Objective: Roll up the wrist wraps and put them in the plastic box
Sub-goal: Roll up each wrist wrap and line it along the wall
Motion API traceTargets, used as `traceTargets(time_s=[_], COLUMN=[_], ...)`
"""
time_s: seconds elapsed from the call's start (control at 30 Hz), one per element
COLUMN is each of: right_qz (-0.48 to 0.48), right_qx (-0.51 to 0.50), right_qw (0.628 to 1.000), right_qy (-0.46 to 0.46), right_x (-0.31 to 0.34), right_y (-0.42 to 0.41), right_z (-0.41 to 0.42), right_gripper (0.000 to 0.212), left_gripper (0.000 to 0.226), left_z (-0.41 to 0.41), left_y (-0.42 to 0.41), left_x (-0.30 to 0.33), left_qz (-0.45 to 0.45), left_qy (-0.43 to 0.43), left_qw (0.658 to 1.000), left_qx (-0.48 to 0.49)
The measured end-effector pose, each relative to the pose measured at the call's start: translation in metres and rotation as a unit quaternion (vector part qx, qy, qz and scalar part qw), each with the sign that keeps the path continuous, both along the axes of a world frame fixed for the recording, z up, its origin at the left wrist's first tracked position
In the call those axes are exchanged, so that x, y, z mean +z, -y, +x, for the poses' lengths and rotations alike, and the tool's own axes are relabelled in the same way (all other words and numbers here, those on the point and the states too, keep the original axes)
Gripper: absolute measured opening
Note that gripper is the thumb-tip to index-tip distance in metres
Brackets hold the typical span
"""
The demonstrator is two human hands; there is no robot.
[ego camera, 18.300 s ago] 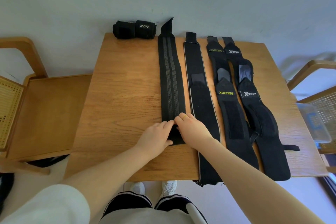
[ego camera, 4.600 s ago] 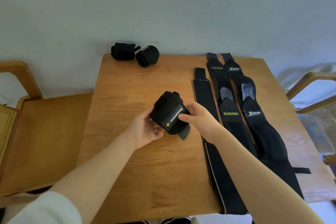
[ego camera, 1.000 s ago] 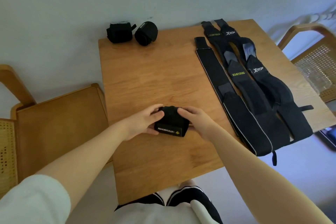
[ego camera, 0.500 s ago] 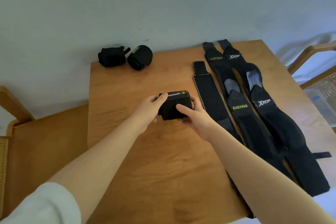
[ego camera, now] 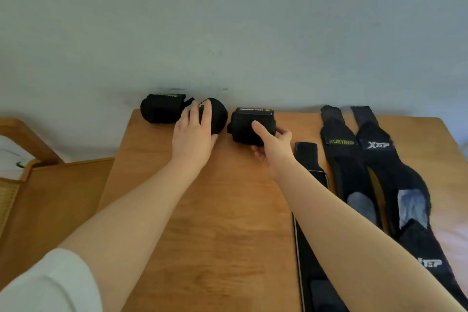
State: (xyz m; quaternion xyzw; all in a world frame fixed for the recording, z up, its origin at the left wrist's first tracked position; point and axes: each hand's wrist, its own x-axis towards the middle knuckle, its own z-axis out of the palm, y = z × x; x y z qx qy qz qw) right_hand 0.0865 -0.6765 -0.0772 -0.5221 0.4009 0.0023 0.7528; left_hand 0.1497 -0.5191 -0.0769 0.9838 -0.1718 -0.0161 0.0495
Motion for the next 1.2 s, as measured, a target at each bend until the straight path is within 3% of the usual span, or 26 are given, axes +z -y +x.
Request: traceTargets(time_s=[0.1,0.27,0.43,0.53,0.67,0.9,1.2], right_qz=[-0.035,-0.084,0.032,-0.107,-0.286,-0.355,-0.452], right_qx=[-0.002,0.004,0.066,0.104,0.152,0.156,0.085], right_qw=[0.999,0.996,0.996,0.988,0.946,0.919,0.870], right_qy=[-0.002,0.002,0.052,0.034,0.018,-0.068,-0.176], right_x=[-0.001,-0.008,0.005,0.012,0.024,0.037,0.026], right_y=[0.006,0.014,0.001,0.003,0.000,-0.039,-0.070], right_z=[0.022,0.041,0.034,0.007,-0.064,-0.180,-0.308], right_gripper=[0.061,0.052,0.047,0.051,0.029,0.024,0.032], left_gripper=[0.077,0.072,0.078,0.080,0.069,0.053,0.040], left_z=[0.019,0.035,0.035,0.022,-0.019,-0.120,-0.227], left_y=[0.001,-0.005,-0.003,-0.005,-0.014,-0.043,-0.066], left_x=[0.000,0.003,0.004,0.010,0.018,0.028,0.014], left_qz=[0.002,-0.023,0.046,0.044,0.002,-0.100,-0.131], left_qy=[0.000,0.011,-0.005,-0.002,-0.046,-0.169,-0.265], left_qw=[1.000,0.995,0.997,0.998,0.993,0.966,0.917], left_qx=[-0.002,-0.093,-0.057,-0.055,-0.105,-0.166,-0.267])
